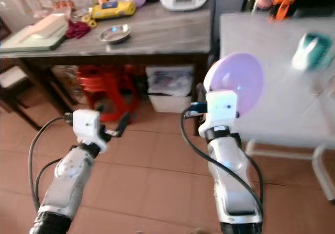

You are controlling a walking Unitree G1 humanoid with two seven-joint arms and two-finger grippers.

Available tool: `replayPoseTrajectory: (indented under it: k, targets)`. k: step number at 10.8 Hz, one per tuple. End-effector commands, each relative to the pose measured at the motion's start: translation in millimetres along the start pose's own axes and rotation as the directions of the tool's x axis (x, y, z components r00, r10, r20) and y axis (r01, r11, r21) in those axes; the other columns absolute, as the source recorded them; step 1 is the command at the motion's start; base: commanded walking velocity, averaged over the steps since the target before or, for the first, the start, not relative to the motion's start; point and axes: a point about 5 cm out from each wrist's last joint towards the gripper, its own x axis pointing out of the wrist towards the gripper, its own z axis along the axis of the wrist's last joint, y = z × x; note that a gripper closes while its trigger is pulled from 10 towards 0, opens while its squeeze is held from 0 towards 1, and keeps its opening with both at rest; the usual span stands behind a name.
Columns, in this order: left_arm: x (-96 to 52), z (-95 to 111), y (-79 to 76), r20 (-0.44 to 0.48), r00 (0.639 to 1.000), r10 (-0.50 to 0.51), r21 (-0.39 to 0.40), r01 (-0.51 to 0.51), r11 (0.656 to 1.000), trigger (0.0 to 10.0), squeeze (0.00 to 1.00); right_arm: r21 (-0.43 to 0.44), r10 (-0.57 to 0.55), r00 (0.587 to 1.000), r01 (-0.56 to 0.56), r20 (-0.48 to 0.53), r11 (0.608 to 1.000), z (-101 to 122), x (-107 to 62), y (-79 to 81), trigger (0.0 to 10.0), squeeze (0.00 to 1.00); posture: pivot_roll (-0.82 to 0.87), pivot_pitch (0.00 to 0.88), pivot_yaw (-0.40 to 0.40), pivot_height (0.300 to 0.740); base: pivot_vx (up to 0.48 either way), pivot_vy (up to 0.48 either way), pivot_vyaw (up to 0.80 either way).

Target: Setting the table

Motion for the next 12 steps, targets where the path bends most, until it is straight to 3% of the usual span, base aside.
replayPoseTrajectory:
  k: [1,7,12]
  targets:
    - [-0.9,1.3,9.6,-0.003,0.999,0.032,0.025,-0.032,0.999,10.0,0.0,0.016,-0.003,1.0,0.002,0.027,1.0,5.4,1.5,2.2,10.0,0.0,-0.11,0.089,0.13,0.74,0.0,0.454,-0.41]
    - [0.2,1.5,9.3,0.003,0.999,0.034,0.026,-0.034,0.999,10.0,0.0,0.018,-0.001,1.0,0.0,0.031,1.0,5.5,3.2,4.0,10.0,0.0,-0.1,0.089,0.13,0.74,0.0,0.461,-0.43]
    - [1.2,0.8,5.1,0.0,1.0,0.029,0.022,-0.029,0.999,10.0,0.0,-0.008,0.0,0.999,0.0,0.041,1.0,5.7,2.0,3.6,10.0,0.0,-0.1,0.09,0.132,0.74,0.0,0.48,0.08]
